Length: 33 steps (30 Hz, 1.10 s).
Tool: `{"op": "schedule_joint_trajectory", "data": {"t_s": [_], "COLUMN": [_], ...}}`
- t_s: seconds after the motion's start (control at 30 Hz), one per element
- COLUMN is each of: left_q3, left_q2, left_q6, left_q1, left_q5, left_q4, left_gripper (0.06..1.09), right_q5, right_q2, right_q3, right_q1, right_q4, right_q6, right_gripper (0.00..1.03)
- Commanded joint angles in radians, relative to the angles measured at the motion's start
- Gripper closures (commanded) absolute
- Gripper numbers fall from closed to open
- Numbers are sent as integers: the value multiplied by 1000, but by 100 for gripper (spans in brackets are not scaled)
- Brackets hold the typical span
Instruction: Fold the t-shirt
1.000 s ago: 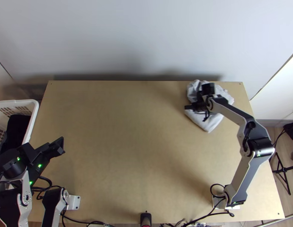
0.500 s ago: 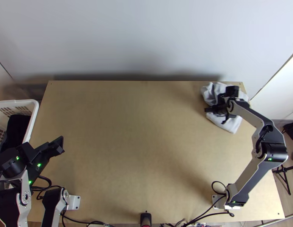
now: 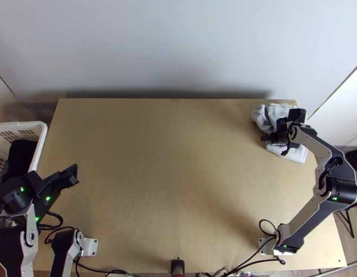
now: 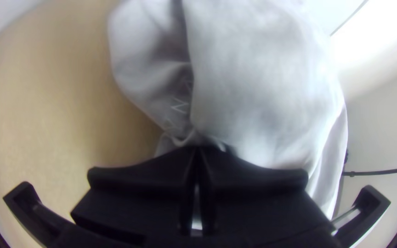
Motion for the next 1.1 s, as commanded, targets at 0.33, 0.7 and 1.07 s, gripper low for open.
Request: {"op": "schedule_joint_trajectory", "data": {"t_s": [0.33, 0.7, 1.07], "left_q3": [-32, -21, -117], "left_q2": [58, 111, 58], "left_q6": [-4, 59, 104], "left_q1": [-21, -72, -73], "left_q5": [1, 8, 6], "left_q4": [102, 166, 291], "left_gripper": [12, 12, 12], "right_q5": [-81, -167, -61], "right_q2": [-216, -618, -1125], "right_q3": [-64, -161, -435], "right_q1": [-15, 211, 273], "right_q4": [-40, -71, 63], "right_q6": [46, 384, 593], "right_gripper": [100, 100, 100]}}
